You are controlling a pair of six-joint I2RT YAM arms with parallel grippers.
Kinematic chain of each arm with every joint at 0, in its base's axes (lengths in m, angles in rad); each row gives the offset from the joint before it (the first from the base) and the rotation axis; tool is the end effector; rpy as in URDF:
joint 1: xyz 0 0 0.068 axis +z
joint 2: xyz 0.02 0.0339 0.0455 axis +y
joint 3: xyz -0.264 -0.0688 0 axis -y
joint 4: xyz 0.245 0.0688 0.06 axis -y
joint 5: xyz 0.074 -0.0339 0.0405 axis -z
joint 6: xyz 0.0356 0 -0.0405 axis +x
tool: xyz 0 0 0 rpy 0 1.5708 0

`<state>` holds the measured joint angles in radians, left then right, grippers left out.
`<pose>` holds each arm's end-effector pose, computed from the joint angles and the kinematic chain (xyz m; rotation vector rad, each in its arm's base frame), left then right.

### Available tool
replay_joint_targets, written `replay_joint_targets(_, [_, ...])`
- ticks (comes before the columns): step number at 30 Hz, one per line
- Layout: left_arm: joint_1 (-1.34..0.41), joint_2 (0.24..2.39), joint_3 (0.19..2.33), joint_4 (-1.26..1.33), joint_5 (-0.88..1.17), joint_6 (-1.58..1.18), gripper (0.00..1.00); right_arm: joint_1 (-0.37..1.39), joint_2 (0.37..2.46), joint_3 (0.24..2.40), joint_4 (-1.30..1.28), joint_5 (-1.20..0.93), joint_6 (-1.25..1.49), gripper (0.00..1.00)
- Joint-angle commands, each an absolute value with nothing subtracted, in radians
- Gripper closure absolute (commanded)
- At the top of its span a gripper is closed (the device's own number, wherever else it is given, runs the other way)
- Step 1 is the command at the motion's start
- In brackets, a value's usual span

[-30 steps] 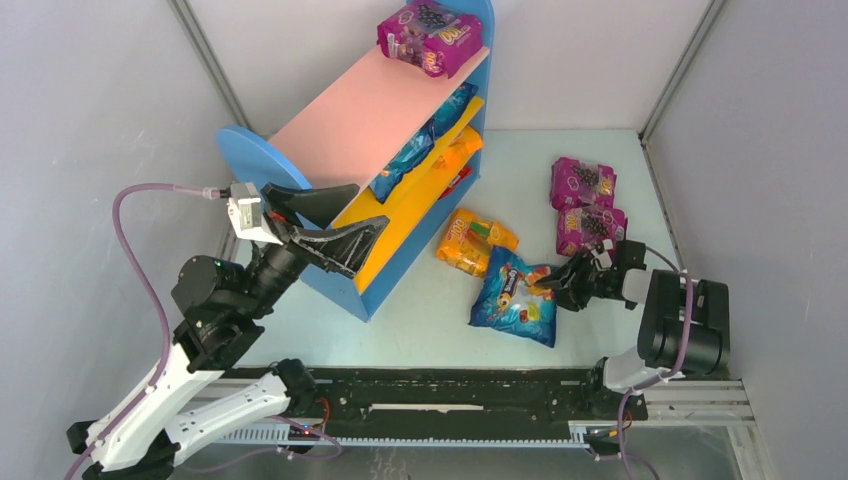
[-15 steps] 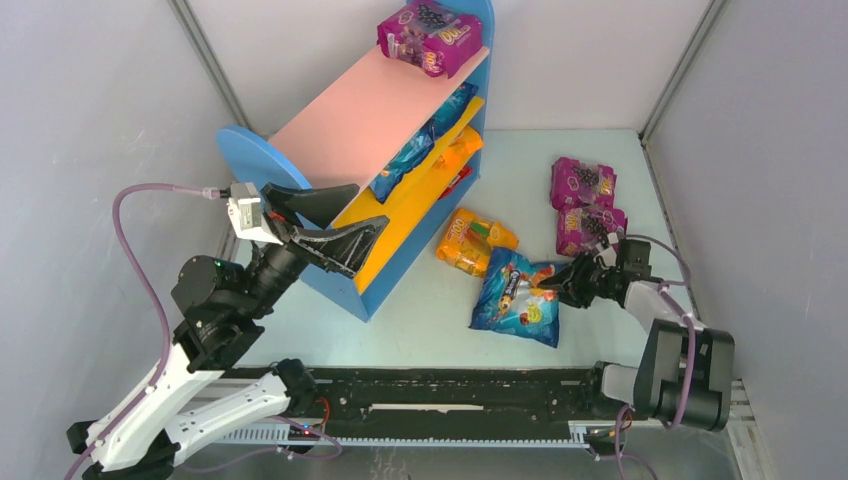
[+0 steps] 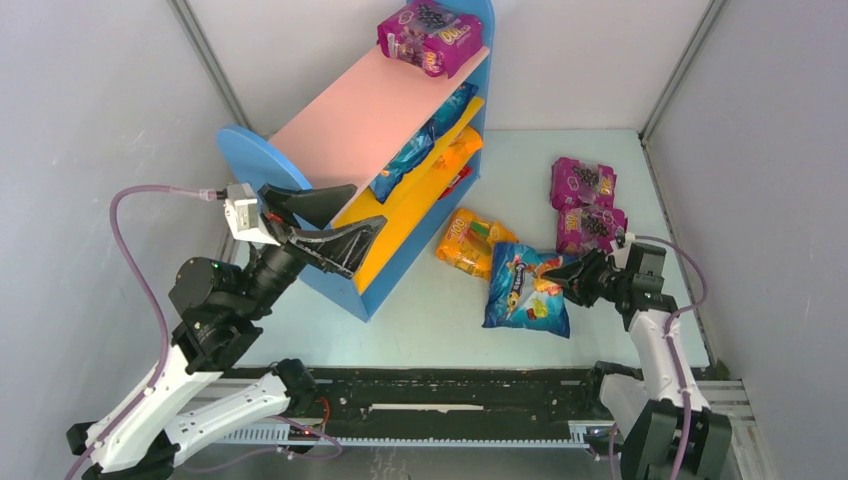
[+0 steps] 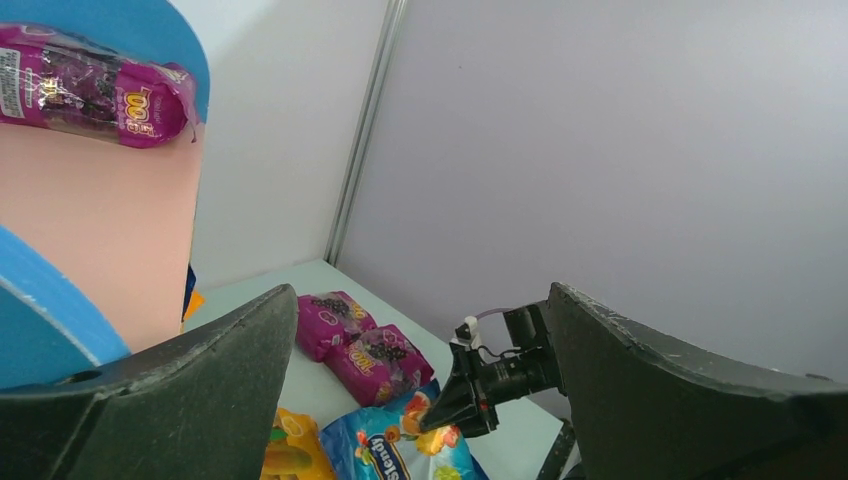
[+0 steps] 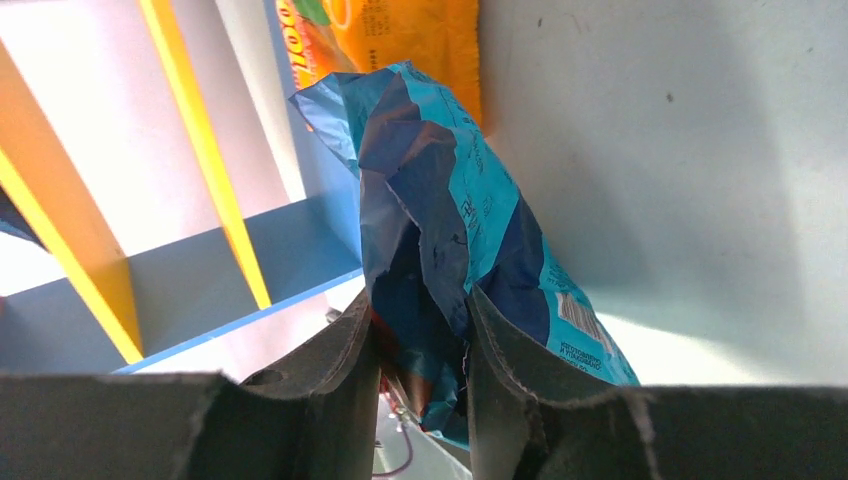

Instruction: Place and organize the candy bags onto the shelf

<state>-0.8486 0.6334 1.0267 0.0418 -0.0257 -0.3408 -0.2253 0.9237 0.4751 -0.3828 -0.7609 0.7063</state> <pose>0.0733 -0.0819 0.4653 0.2773 1.1646 -1.0385 0.1759 -0.0151 0.1982 0.7348 2.2780 1.1371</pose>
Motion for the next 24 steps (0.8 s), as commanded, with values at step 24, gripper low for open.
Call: replay_joint_targets(24, [-0.829, 0.641, 1.002, 0.067, -0.063, -0.335, 0.0, -0.158, 1.062, 0.429, 0.617, -0.47, 1.832, 1.0])
